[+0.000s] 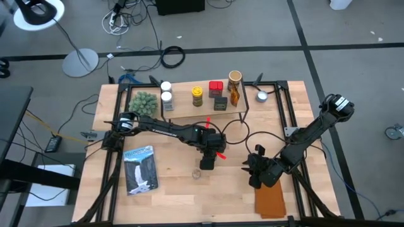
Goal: Shelf spices
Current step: Put the green seasoning bottle on the shelf
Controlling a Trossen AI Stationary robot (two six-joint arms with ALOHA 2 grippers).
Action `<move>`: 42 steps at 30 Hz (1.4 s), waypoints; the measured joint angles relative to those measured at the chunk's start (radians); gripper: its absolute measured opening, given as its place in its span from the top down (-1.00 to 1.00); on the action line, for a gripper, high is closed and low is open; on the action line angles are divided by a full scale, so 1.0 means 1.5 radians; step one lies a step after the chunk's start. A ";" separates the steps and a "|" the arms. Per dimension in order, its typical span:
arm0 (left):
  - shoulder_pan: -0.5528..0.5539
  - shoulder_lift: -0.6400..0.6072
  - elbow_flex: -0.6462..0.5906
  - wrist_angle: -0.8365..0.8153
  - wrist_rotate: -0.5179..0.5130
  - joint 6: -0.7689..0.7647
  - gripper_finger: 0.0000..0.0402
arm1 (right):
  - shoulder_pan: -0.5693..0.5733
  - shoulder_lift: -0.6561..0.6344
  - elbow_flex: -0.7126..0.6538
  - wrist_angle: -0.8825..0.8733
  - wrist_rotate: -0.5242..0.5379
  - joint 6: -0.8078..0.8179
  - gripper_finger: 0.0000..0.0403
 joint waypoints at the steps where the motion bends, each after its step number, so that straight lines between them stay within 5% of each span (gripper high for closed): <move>1: 0.000 0.000 0.000 0.000 0.000 0.000 -0.11 | 0.000 0.000 0.000 0.000 0.000 0.000 0.44; 11: -0.001 -0.003 0.005 -0.020 0.000 -0.001 -0.11 | 0.000 0.000 0.000 0.000 0.000 0.000 0.44; 22: -0.001 -0.005 0.114 -0.127 -0.002 0.003 -0.11 | 0.000 0.000 0.000 0.000 0.000 -0.001 0.45; 42: 0.009 -0.005 0.415 -0.563 -0.009 0.041 -0.11 | 0.000 0.000 0.000 0.004 0.000 -0.001 0.45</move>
